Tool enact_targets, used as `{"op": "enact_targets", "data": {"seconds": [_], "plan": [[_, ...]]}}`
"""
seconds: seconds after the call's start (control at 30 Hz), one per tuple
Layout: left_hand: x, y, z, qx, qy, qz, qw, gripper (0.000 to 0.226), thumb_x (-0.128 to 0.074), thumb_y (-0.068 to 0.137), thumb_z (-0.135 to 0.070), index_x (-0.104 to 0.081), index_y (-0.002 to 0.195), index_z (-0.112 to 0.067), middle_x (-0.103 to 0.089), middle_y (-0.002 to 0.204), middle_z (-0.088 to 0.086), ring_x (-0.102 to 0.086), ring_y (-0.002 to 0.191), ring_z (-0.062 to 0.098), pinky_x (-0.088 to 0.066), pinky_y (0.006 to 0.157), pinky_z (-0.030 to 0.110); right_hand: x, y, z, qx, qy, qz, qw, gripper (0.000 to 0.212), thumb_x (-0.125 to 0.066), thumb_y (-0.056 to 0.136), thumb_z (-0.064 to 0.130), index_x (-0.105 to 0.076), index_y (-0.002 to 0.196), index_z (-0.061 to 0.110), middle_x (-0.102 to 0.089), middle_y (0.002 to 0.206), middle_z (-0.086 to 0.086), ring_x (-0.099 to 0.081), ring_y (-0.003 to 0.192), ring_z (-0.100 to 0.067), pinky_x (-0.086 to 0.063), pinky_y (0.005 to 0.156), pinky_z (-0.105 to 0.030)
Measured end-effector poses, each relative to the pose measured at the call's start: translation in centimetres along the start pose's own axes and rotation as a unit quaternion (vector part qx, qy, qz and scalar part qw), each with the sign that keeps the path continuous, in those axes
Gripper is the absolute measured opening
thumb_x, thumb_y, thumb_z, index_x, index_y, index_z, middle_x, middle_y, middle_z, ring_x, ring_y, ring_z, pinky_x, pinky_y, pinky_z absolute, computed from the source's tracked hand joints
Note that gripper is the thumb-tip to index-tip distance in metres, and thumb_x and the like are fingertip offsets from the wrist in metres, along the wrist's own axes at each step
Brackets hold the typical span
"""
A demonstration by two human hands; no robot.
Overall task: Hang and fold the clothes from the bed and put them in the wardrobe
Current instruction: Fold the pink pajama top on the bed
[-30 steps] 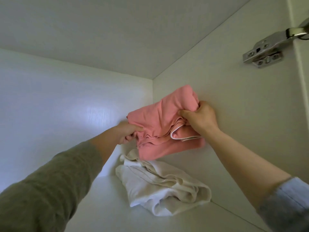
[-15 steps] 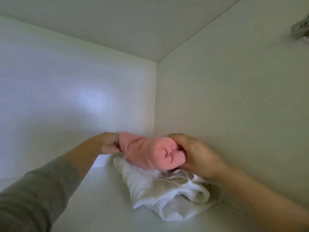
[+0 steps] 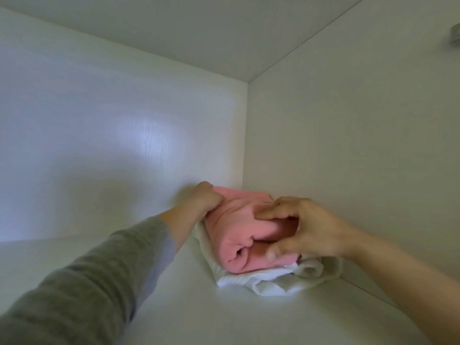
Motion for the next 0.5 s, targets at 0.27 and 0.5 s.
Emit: {"op": "enact_targets", "data": {"seconds": [0.27,0.5], "plan": [[0.5,-5.7,-5.7,-0.143,0.149,0.029,0.978,0.053,-0.052,0.09,-0.044,-0.051,0.137,-0.019,-0.047,0.145,0.003,-0.045,0.131,0.02,-0.035,0.107,0.029,1.2,1.2,-1.4,-0.058,0.026,-0.119,0.991,0.041,-0.047,0.1,0.039,-0.056,0.137,0.024,-0.053,0.14,0.005,-0.044,0.131,-0.007,-0.025,0.107,-0.009],[-2.7,-9.6,-3.2,-0.104,0.157,0.149,0.971,0.039,-0.039,0.099,-0.038,-0.061,0.125,-0.02,-0.059,0.132,0.005,-0.052,0.122,0.024,-0.034,0.11,0.041,-5.0,0.5,-5.1,-0.142,0.057,0.032,0.988,0.049,-0.031,0.105,0.043,-0.039,0.148,0.024,-0.032,0.157,0.009,-0.03,0.143,-0.009,-0.014,0.109,-0.01]]}}
Point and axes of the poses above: each hand's wrist, its own y-axis towards the middle knuckle, its own x-axis out of the back of the hand, z = x × y, the point moved 7 cm from there along y, towards the middle knuckle
